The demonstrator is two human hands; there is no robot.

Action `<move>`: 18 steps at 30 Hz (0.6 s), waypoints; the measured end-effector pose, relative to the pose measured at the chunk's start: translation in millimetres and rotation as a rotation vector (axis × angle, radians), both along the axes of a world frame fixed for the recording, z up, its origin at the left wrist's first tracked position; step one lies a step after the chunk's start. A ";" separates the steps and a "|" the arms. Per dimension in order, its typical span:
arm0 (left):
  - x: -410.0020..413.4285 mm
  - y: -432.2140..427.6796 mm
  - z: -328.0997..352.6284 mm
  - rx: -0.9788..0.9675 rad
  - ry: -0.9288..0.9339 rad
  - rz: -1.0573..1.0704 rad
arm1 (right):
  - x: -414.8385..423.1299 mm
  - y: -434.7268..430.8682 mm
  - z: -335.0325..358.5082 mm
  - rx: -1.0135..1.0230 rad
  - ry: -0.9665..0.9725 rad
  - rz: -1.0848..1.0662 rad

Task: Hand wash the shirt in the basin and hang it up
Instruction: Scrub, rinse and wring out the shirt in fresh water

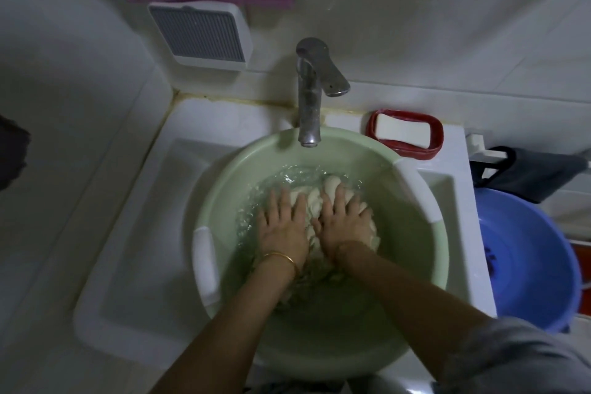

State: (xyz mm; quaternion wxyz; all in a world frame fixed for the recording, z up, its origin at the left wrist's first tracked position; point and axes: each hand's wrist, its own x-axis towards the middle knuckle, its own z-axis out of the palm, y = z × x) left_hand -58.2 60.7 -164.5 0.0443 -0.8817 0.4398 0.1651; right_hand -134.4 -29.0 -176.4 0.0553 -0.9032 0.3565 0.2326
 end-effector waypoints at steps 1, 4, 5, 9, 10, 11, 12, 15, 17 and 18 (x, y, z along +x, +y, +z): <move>0.3 -0.9 -4.3 0.103 0.041 -0.022 | -0.9 7.0 -5.4 0.001 0.016 0.091; 9.3 5.9 -14.3 0.360 0.056 0.038 | -11.2 6.7 -13.3 0.019 0.020 0.306; 10.9 7.7 -15.0 0.369 0.034 0.052 | -13.2 0.5 -11.4 0.001 0.036 0.280; 17.2 5.7 -11.5 0.211 0.037 0.191 | -10.6 -11.4 1.9 0.046 0.046 0.127; 20.3 3.0 -8.3 0.180 0.100 0.253 | -10.6 -12.2 3.6 0.090 -0.005 0.217; 22.9 -0.3 -4.2 0.133 0.171 0.314 | -11.4 -13.6 5.6 0.156 -0.068 0.320; 25.2 -3.8 -0.9 0.051 0.211 0.357 | -12.8 -14.9 9.6 0.245 -0.131 0.383; 31.6 -10.3 4.2 -0.237 0.213 0.294 | -16.1 -11.1 23.3 0.465 -0.393 0.201; 33.4 -7.2 2.7 -0.241 0.259 0.225 | -14.5 -11.3 27.4 0.516 -0.547 -0.118; 35.2 -4.0 0.7 -0.204 0.246 0.199 | -13.3 -15.1 28.5 0.482 -0.576 -0.236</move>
